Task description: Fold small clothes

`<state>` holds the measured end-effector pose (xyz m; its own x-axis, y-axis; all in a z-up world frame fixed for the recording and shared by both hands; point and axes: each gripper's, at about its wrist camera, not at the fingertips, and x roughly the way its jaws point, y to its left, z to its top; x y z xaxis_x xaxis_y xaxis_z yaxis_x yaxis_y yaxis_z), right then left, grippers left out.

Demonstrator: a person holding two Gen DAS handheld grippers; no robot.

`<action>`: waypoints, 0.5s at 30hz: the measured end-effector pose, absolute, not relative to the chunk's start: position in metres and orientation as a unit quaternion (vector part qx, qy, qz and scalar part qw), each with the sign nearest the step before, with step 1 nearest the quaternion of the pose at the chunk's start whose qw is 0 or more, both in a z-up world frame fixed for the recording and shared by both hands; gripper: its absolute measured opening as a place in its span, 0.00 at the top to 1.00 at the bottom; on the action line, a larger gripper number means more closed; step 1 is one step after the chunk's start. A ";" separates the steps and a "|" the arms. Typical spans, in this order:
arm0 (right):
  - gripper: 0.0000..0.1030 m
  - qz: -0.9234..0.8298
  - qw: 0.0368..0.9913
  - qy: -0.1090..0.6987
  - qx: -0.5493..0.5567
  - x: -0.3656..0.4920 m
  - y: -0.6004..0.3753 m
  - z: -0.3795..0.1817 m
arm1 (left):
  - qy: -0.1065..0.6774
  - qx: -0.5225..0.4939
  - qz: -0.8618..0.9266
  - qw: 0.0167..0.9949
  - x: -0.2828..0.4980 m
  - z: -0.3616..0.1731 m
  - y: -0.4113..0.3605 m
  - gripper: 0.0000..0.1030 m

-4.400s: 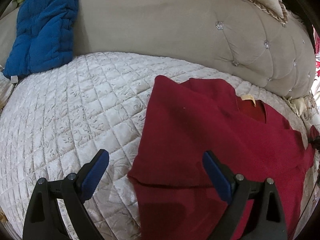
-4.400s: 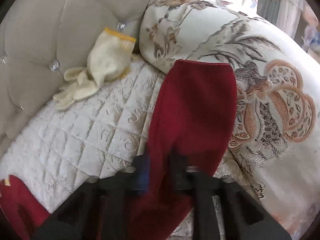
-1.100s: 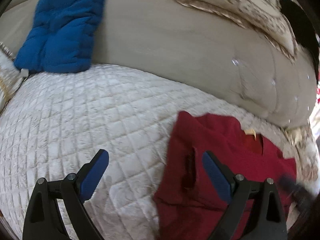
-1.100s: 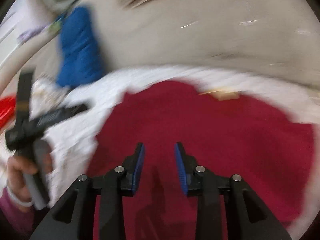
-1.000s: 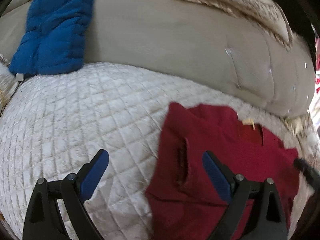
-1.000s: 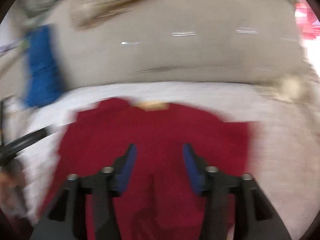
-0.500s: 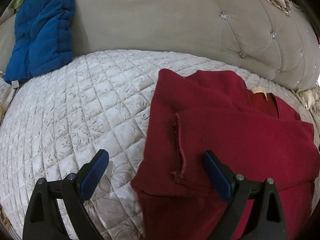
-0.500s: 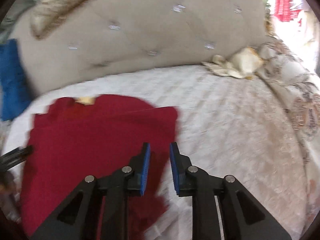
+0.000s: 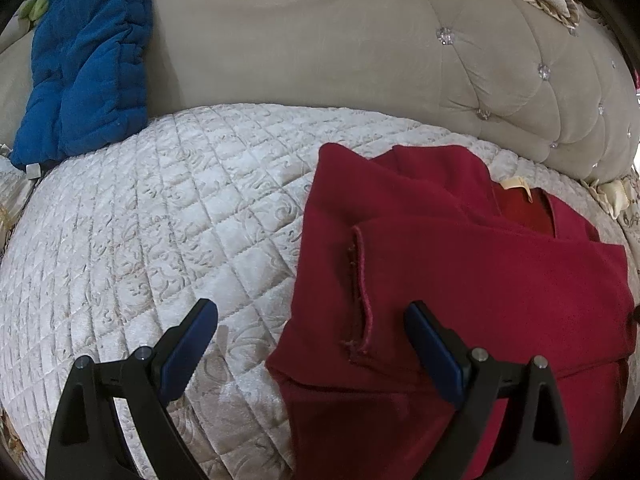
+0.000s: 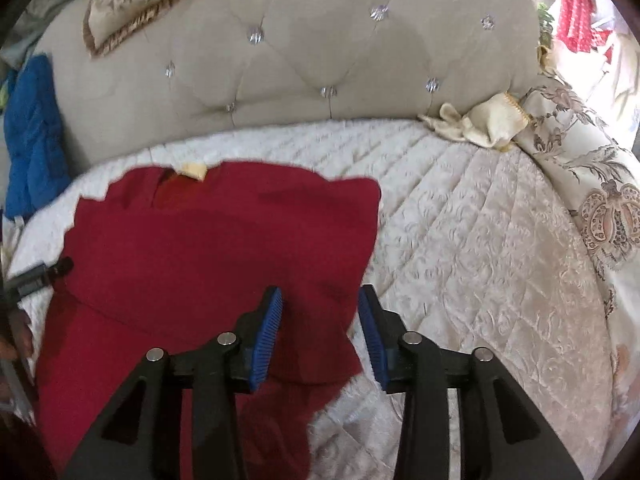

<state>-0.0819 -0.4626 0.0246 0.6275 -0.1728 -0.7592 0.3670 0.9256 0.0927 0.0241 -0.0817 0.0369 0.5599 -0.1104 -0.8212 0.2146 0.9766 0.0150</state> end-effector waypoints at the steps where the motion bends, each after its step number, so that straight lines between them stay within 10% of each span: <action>1: 0.78 -0.153 0.894 0.402 0.123 -0.078 -0.465 0.024 | 0.460 0.057 -0.092 0.881 0.024 0.037 -0.082 0.06; 15: 0.87 -0.176 0.886 0.396 0.167 -0.077 -0.485 0.022 | 0.461 0.038 -0.100 0.881 0.010 0.054 -0.063 0.06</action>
